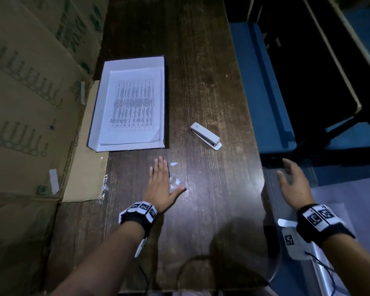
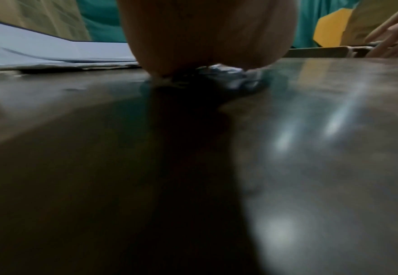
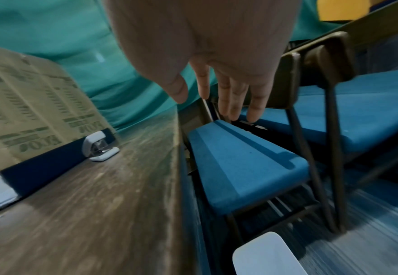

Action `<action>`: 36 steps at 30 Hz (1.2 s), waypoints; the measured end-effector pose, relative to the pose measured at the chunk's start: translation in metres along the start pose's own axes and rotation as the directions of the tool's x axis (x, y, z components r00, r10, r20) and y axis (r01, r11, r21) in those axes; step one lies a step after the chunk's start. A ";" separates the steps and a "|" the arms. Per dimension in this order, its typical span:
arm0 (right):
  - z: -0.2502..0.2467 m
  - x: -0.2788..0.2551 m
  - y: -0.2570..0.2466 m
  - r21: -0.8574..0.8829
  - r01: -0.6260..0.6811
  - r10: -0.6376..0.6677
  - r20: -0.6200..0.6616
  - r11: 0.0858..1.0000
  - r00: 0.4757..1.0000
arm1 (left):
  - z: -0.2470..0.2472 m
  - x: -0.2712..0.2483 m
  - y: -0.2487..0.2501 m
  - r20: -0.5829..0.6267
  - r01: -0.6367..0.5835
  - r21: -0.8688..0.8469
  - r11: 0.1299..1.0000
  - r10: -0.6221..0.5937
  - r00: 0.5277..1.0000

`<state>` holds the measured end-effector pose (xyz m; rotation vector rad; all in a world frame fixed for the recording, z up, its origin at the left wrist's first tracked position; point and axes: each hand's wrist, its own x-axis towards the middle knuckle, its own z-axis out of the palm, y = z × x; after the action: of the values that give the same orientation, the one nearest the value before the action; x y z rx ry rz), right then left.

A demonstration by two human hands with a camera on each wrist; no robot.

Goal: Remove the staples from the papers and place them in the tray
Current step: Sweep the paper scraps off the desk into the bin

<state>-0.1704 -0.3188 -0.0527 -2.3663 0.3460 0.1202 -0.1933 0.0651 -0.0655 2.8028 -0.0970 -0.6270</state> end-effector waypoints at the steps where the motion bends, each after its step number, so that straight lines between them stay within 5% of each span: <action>1: -0.002 -0.003 0.008 0.032 -0.027 0.027 0.009 0.999 1.000 | 0.003 0.001 0.012 0.001 -0.005 -0.007 1.000 0.005 1.000; 10: -0.016 -0.019 0.040 0.170 -0.145 0.126 0.118 0.975 0.985 | 0.029 0.008 0.115 0.009 -0.055 -0.089 0.995 0.056 0.998; 14: -0.017 -0.021 0.050 0.203 -0.144 0.113 0.157 0.968 0.981 | 0.023 -0.014 0.100 -0.145 0.080 -0.226 0.971 -0.115 0.983; 16: -0.016 -0.020 0.056 0.201 -0.146 0.110 0.179 0.969 0.978 | 0.025 -0.036 0.077 -0.237 0.224 -0.301 0.927 -0.301 0.924; 19: -0.013 -0.021 0.059 0.200 -0.139 0.092 0.228 0.970 0.969 | 0.036 -0.065 0.041 -0.222 0.478 -0.386 0.790 -0.582 0.783; 22: -0.007 -0.021 0.057 0.196 -0.117 0.051 0.314 0.974 0.948 | 0.045 -0.071 0.037 -0.199 0.580 -0.376 0.723 -0.674 0.711; 25: -0.001 -0.020 0.055 0.188 -0.082 0.011 0.350 0.979 0.937 | 0.047 -0.058 0.055 -0.138 0.553 -0.295 0.779 -0.608 0.782; 29: 0.005 -0.019 0.042 0.158 -0.019 -0.041 0.369 0.987 0.928 | 0.050 -0.030 0.088 -0.111 0.331 -0.199 0.922 -0.357 0.928; 33: 0.013 -0.025 0.028 0.188 0.164 -0.230 0.423 0.968 0.877 | 0.043 0.000 0.114 -0.068 0.212 -0.128 0.969 -0.222 0.973; 36: 0.015 -0.027 0.027 0.215 0.174 -0.252 0.422 0.961 0.871 | 0.037 0.016 0.128 -0.024 0.127 -0.087 0.988 -0.130 0.991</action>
<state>-0.2043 -0.3217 -0.0765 -2.1101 -0.1263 0.5002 -0.1955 -0.0692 -0.0691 2.7503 0.1150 -0.6029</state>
